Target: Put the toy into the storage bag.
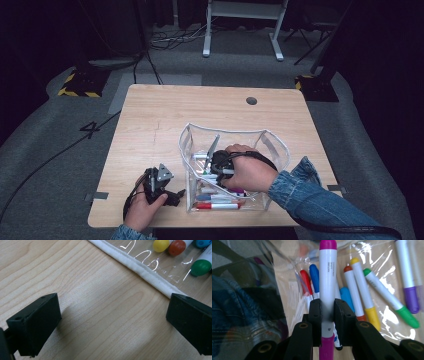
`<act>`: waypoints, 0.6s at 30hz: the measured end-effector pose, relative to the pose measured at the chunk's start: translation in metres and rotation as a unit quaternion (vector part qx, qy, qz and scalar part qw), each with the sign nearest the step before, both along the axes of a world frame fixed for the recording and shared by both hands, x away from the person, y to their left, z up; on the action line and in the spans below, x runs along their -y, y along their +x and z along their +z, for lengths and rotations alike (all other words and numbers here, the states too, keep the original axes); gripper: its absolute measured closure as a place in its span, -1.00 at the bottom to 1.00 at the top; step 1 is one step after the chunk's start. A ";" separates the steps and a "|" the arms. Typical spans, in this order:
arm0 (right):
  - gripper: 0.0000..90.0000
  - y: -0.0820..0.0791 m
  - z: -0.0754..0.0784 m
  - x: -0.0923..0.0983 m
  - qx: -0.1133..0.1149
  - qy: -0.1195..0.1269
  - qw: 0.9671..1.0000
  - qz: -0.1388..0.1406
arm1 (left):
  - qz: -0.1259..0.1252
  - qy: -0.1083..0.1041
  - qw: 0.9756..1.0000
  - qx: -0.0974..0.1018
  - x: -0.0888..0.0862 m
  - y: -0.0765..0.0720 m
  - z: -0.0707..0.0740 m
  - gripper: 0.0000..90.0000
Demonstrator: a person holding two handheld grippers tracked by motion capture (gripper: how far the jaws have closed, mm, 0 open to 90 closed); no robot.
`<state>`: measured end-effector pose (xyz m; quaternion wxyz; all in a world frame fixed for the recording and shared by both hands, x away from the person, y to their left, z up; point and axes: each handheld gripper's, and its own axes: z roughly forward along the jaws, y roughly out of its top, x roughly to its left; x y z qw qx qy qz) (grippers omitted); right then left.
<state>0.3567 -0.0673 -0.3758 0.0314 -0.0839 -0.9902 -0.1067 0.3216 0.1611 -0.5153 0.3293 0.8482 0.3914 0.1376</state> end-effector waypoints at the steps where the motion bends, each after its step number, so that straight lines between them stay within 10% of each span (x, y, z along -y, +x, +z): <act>1: 0.70 0.001 -0.003 0.000 -0.004 -0.004 1.000 0.002 | 0.000 0.000 1.000 0.000 0.000 0.000 0.000 -1.00; 8: 0.22 0.006 -0.006 0.003 0.023 0.026 0.999 0.000 | 0.000 -0.001 1.000 0.001 0.000 0.000 0.000 -1.00; 18: 0.22 0.004 0.058 0.038 0.111 0.111 0.987 -0.038 | 0.000 0.000 1.000 0.000 0.000 0.000 0.000 -1.00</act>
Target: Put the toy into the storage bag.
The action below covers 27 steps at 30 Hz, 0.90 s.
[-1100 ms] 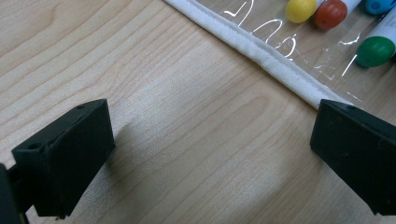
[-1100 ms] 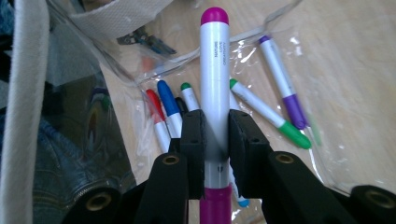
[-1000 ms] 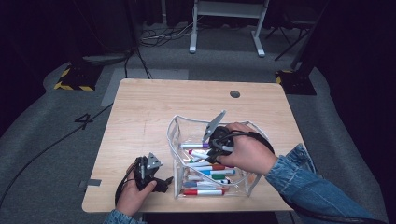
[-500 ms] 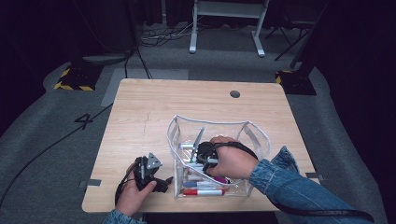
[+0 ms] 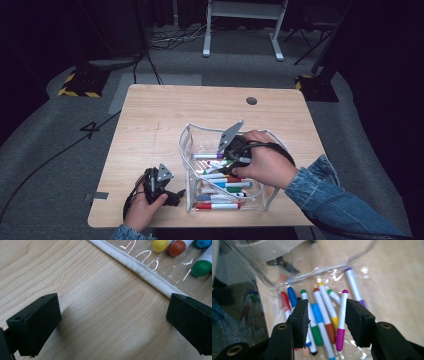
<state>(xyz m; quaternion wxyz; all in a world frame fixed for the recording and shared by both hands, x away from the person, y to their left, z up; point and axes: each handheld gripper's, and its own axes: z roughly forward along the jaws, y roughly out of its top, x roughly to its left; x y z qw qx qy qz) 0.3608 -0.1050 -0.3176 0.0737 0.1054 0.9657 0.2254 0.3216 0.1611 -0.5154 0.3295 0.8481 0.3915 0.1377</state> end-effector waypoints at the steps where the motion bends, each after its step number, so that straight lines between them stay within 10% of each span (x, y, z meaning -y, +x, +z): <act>1: 0.23 0.001 0.006 0.006 0.003 0.005 1.000 -0.007 | 0.000 0.000 1.000 0.000 0.000 0.000 0.000 -1.00; 8: 0.30 0.009 0.036 0.062 0.027 0.044 0.995 -0.084 | 0.000 -0.001 1.000 0.001 0.000 0.000 0.000 -1.00; 18: 0.34 0.028 0.034 0.149 0.030 0.070 0.969 -0.235 | 0.000 -0.001 1.000 0.001 0.000 0.000 0.000 -1.00; 27: 0.28 0.036 -0.002 0.181 -0.044 0.130 0.950 -0.280 | 0.000 0.000 1.000 0.001 0.000 0.000 0.000 -1.00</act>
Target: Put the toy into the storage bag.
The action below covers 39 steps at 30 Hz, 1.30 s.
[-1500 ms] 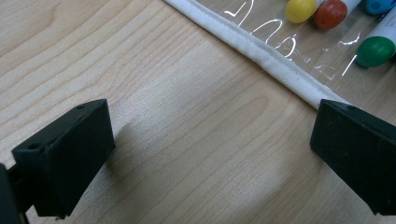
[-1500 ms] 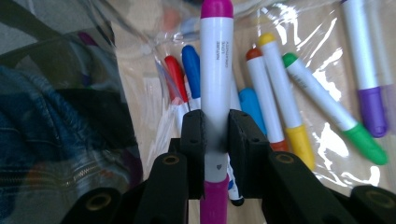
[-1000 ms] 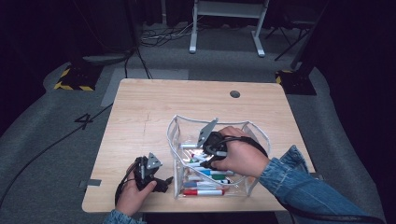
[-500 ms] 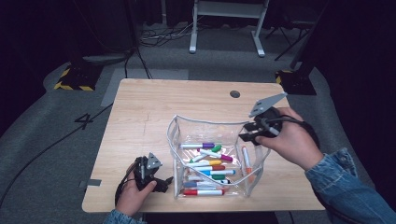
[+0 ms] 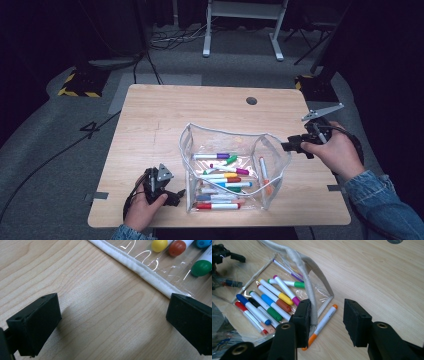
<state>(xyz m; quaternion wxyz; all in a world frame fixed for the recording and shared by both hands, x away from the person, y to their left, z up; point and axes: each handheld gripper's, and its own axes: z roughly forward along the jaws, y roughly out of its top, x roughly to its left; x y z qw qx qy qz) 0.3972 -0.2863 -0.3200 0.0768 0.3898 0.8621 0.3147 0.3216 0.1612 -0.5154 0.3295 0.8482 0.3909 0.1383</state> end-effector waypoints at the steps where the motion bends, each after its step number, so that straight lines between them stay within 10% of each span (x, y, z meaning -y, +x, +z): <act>1: 0.30 -0.001 0.000 0.000 0.007 0.006 1.000 0.003 | 0.000 0.000 1.000 0.000 0.000 0.000 0.000 -1.00; 10: 0.31 -0.009 0.021 0.019 0.043 0.002 0.999 -0.027 | 0.000 0.000 1.000 0.000 0.000 0.000 0.000 -1.00; 28: 0.13 0.012 -0.118 0.001 -0.052 -0.043 0.998 -0.017 | 0.000 0.000 1.000 0.000 0.000 0.000 0.000 -1.00; 39: 0.09 0.015 -0.154 -0.015 -0.072 -0.012 0.997 -0.012 | 0.000 0.000 1.000 0.000 0.000 0.000 0.000 -1.00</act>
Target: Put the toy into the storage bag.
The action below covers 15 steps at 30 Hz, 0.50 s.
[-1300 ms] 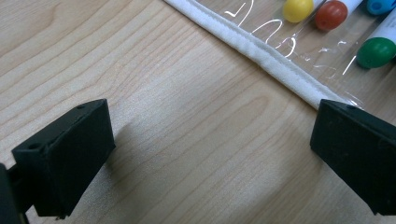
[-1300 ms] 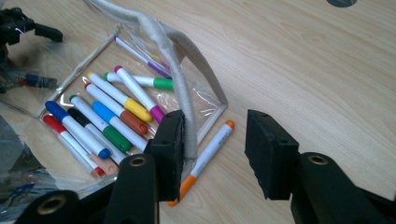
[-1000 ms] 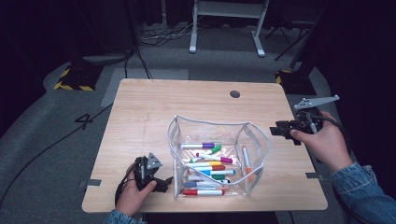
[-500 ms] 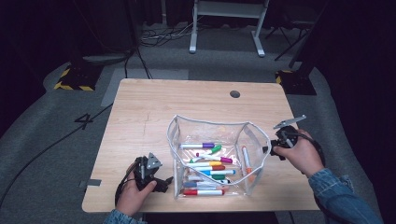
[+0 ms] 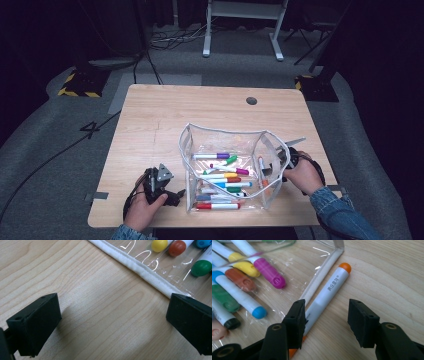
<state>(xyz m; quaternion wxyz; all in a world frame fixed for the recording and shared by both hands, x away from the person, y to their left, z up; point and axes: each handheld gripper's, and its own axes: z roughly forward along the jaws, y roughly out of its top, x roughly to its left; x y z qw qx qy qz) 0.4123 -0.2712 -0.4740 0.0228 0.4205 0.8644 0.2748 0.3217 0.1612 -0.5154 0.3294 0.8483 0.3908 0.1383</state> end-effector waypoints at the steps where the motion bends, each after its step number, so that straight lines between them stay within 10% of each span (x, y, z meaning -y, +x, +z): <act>1: 0.10 0.001 0.000 0.000 0.001 0.002 1.000 0.001 | 0.000 0.000 1.000 0.000 0.000 0.000 0.000 -1.00; 15: 0.71 -0.001 -0.001 0.012 -0.008 -0.063 0.998 -0.020 | 0.000 0.000 1.000 0.000 0.000 0.000 0.000 -1.00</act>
